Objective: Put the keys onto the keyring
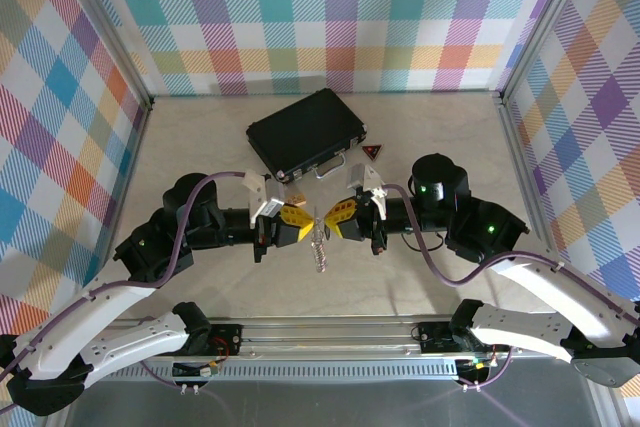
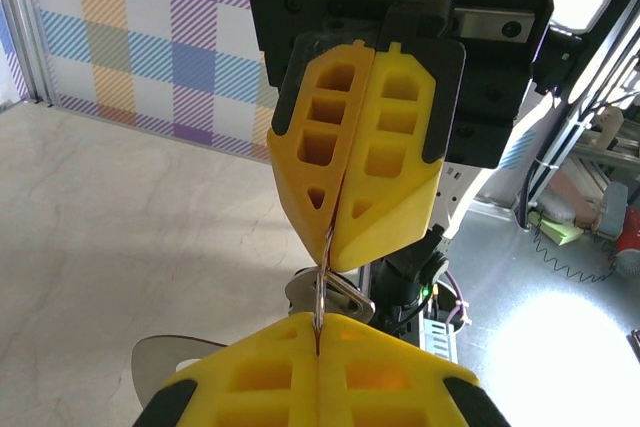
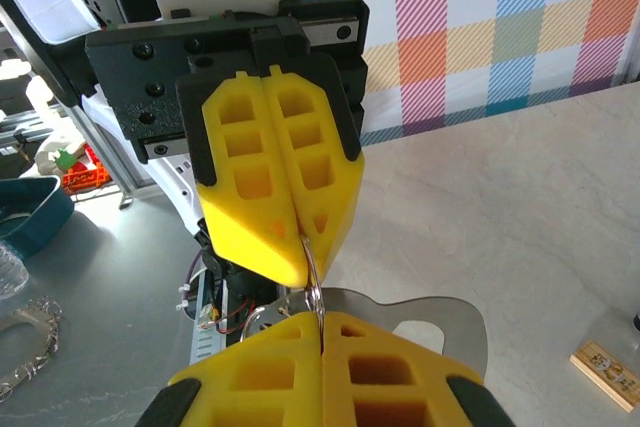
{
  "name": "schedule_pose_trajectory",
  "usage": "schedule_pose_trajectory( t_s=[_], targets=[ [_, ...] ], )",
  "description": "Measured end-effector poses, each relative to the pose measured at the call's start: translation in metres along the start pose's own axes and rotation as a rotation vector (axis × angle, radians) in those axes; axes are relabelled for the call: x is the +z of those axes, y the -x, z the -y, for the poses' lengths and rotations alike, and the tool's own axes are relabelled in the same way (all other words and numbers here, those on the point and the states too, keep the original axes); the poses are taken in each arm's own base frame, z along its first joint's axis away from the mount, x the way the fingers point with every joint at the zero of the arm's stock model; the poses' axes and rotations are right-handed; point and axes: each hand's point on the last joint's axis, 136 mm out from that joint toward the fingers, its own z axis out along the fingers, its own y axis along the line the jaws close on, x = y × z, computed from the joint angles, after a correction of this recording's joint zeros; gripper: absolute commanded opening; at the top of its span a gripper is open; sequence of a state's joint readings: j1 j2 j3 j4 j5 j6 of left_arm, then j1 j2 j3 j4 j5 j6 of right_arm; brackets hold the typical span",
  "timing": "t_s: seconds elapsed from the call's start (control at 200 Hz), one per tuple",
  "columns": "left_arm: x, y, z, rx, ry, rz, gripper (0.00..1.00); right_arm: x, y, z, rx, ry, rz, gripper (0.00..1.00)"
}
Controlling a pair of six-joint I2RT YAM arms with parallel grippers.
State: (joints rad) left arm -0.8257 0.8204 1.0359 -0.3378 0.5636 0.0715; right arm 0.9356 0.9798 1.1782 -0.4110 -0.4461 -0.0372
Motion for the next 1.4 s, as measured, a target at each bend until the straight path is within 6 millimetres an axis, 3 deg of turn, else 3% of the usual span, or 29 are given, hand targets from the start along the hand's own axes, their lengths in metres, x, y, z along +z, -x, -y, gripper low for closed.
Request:
schedule_pose_trajectory(
  t_s=[1.05,1.4],
  targets=[
    [0.003,0.002,-0.002,0.006,-0.001,0.011,0.0,0.004,-0.003,0.001,-0.003,0.008,0.004,0.0],
    [0.007,-0.009,-0.004,-0.016,-0.001,-0.033,0.0,0.006,-0.009,0.002,0.006,0.008,-0.011,0.0]
  ],
)
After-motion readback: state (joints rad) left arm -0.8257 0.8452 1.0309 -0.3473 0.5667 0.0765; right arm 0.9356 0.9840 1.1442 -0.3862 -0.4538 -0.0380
